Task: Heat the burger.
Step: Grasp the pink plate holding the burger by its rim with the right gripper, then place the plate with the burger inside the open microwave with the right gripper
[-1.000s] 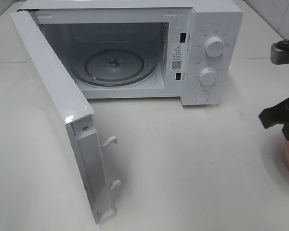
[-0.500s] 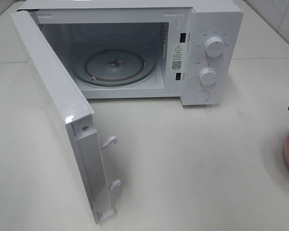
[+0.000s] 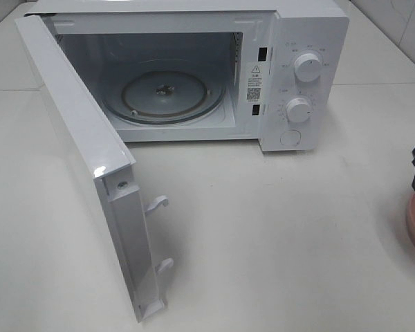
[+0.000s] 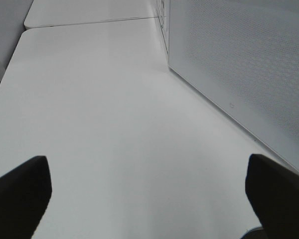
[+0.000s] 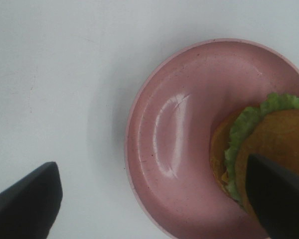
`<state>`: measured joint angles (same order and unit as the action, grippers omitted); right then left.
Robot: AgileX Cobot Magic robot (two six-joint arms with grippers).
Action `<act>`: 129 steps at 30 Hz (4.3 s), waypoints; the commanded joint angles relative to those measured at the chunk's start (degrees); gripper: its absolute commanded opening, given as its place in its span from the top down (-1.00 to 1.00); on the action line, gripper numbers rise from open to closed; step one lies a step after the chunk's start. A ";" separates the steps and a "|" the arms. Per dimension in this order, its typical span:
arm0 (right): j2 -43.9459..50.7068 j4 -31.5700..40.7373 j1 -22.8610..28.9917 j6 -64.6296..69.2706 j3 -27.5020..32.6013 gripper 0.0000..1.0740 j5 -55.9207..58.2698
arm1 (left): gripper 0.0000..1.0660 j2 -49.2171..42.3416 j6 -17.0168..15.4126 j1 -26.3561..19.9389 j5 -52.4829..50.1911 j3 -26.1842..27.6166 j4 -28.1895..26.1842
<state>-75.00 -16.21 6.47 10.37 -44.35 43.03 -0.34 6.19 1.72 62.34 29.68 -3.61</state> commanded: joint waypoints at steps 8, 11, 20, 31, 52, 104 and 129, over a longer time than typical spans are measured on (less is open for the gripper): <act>-7.05 -0.52 -0.23 -0.52 -0.17 -0.58 -2.29 | -0.84 -0.74 -0.23 0.11 -0.92 0.00 0.06; -9.51 -0.52 -0.23 0.17 -0.17 -0.56 -2.92 | -0.84 -0.74 -0.23 0.11 -0.92 0.00 0.06; -15.24 -0.52 -0.29 0.57 -0.17 -0.53 -5.33 | -0.84 -0.74 -0.23 0.11 -0.92 0.00 0.06; -22.63 -0.52 -1.60 0.86 -0.06 -0.48 -9.34 | -0.84 -0.74 -0.23 0.11 -0.92 0.00 0.06; -27.22 -0.29 -4.35 1.26 3.90 -0.42 -17.25 | -0.84 -0.74 -0.23 0.11 -0.92 0.00 0.06; -24.29 -11.29 6.19 14.44 3.90 1.00 -3.32 | -0.84 -0.74 -0.23 0.11 -0.92 0.00 0.06; -13.92 -17.82 13.87 17.70 3.90 1.00 9.00 | -0.84 -0.74 -0.23 0.11 -0.92 0.00 0.06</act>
<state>-89.67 -30.71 20.00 27.62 -40.62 49.68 -0.34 6.19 1.72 62.34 29.68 -3.61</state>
